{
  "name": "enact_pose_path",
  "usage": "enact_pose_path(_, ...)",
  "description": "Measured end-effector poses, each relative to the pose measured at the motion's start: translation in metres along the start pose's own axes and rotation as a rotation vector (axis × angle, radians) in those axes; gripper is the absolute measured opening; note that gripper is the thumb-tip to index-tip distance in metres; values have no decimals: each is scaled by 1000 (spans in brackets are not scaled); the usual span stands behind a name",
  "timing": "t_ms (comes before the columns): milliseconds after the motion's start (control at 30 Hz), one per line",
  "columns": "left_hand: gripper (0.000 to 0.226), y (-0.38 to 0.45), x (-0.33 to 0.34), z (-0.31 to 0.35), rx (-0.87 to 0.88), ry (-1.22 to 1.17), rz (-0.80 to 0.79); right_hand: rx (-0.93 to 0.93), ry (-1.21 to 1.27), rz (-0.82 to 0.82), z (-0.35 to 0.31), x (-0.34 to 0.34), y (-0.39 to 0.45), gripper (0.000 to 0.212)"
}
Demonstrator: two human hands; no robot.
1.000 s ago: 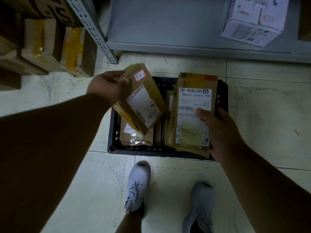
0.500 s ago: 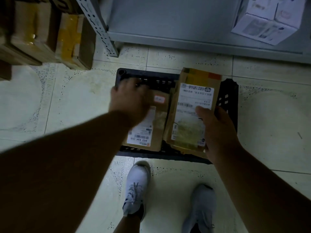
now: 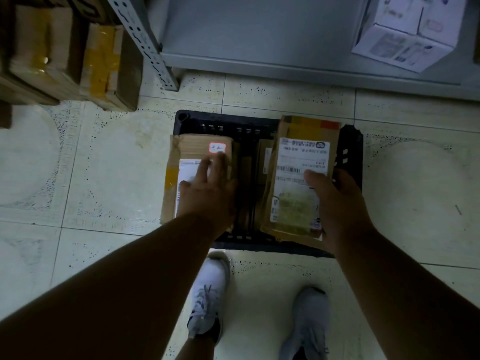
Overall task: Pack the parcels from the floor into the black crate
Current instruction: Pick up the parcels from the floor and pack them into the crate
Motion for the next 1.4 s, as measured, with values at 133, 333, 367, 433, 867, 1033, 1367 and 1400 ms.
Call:
enact_pose_path(133,72,-3,8,9,-68,-50,-39,-26,-26,-19,3,6,-2,43)
enact_pose_path(333,50,-9,-12,10,-135,-280,80,-79,-139,-57,1,12,-9,40)
enact_pose_path(367,33,-12,-22,9,-202,-493,168,-96,-145,-66,-1,15,-11,39)
enact_pose_path(433,31,-21,-32,14,-401,-1167,185,-117,-156,-83,-2,23,-16,36)
enact_pose_path(867,34,-22,-30,57,-399,-2113,-386,-199,-855,425,14,-46,-5,51)
enact_pose_path(1033,25,-16,-30,66,-409,-2197,-390,67,-781,201,45,-60,9,82)
enact_pose_path(1367,34,-10,-22,66,-358,-2255,-350,122,-255,183,40,-58,24,36)
enact_pose_path(1400,34,-7,-25,66,-343,-2235,-343,75,-285,188,32,-58,26,31)
Point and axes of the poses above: each hand's wrist, its own y-axis towards the middle knuckle, its own x-axis out of the palm, z = x × y, the point moved 3 cm from there along y, towards the middle knuckle
